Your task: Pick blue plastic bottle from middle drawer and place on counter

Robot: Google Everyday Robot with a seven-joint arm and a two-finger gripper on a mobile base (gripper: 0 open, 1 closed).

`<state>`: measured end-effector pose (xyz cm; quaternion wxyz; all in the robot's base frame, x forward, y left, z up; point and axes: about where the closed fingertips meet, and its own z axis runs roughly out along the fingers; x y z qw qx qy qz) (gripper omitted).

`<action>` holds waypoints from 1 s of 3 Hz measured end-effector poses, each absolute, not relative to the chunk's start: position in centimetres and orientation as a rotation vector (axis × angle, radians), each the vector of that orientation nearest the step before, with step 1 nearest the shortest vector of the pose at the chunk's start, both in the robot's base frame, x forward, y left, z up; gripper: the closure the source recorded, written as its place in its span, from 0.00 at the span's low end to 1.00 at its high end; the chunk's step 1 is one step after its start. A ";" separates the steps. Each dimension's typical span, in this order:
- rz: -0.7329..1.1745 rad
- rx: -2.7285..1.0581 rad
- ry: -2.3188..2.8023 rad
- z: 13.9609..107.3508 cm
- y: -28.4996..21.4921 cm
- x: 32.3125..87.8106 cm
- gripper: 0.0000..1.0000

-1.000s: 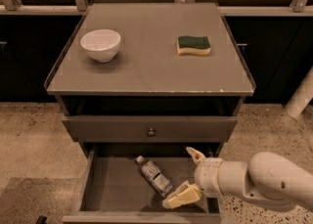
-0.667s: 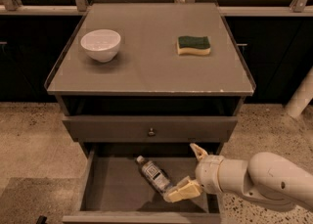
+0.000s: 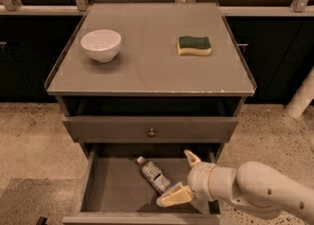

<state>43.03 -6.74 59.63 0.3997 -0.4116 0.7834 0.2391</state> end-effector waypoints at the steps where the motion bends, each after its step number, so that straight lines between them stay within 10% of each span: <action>1: 0.607 -1.037 2.018 54.4 -3.9 43.2 0.00; 3: 0.554 -1.078 2.055 50.6 -1.1 44.3 0.00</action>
Offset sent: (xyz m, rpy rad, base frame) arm 0.0160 0.0766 -0.1364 -0.1389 0.0766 -0.0069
